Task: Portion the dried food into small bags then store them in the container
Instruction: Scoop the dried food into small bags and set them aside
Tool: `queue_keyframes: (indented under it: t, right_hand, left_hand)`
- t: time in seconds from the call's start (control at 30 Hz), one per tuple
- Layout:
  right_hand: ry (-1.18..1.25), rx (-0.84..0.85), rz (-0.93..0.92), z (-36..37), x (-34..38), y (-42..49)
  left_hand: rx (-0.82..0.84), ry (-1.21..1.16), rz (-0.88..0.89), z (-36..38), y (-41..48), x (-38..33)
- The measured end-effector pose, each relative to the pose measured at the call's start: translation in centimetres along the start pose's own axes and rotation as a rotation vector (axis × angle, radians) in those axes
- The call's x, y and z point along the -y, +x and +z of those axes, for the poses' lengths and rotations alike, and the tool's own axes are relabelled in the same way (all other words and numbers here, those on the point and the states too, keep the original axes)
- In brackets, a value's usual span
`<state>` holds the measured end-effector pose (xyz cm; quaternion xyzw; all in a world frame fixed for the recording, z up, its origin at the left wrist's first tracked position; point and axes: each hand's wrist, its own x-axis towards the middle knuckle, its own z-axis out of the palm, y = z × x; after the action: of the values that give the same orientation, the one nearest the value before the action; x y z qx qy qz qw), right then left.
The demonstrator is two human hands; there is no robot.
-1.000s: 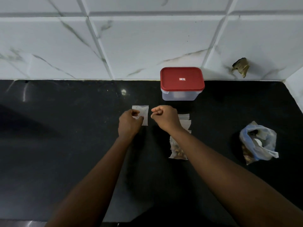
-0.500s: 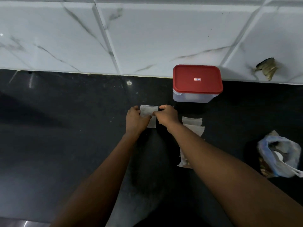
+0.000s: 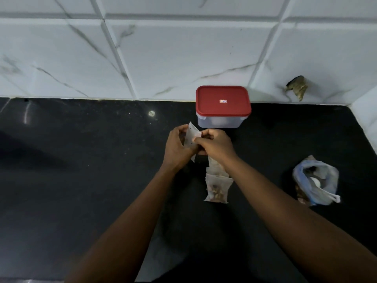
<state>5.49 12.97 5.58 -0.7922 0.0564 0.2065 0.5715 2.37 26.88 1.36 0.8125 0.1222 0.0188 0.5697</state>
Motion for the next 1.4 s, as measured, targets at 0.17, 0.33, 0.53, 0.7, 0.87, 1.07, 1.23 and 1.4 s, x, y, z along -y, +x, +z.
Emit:
queue_keyframes:
  t: [0.17, 0.33, 0.53, 0.7, 0.87, 1.07, 1.23, 1.4]
  right_hand:
    - [0.113, 0.014, -0.036, -3.8, -1.2, -4.0]
    - [0.223, -0.068, 0.011, -7.7, -2.6, -6.0]
    - [0.131, -0.107, -0.07, -11.9, -3.4, -8.1]
    - [0.068, -0.144, -0.082, -15.0, -4.7, -9.1]
    - [0.064, -0.242, -0.083, -17.7, -5.9, -9.9]
    - [-0.203, -0.36, -0.195, -20.1, -8.4, -10.9]
    - [-0.319, -0.253, -0.104, -22.6, -9.7, -11.9]
    - [-0.204, -0.253, 0.021, -23.6, -10.8, -12.0]
  left_hand:
    - [0.067, -0.09, 0.144, 1.9, -2.7, -2.0]
    - [0.129, -0.063, 0.265, 4.8, -4.6, -3.1]
    - [0.226, -0.028, 0.392, 8.3, -6.1, -5.4]
    - [0.269, 0.067, 0.454, 11.2, -6.9, -7.0]
    - [0.241, 0.086, 0.494, 14.2, -7.2, -7.8]
    - [0.279, 0.123, 0.485, 17.3, -7.8, -8.2]
    - [0.297, 0.188, 0.518, 20.3, -8.5, -7.9]
    - [0.282, 0.286, 0.547, 22.3, -9.3, -7.8]
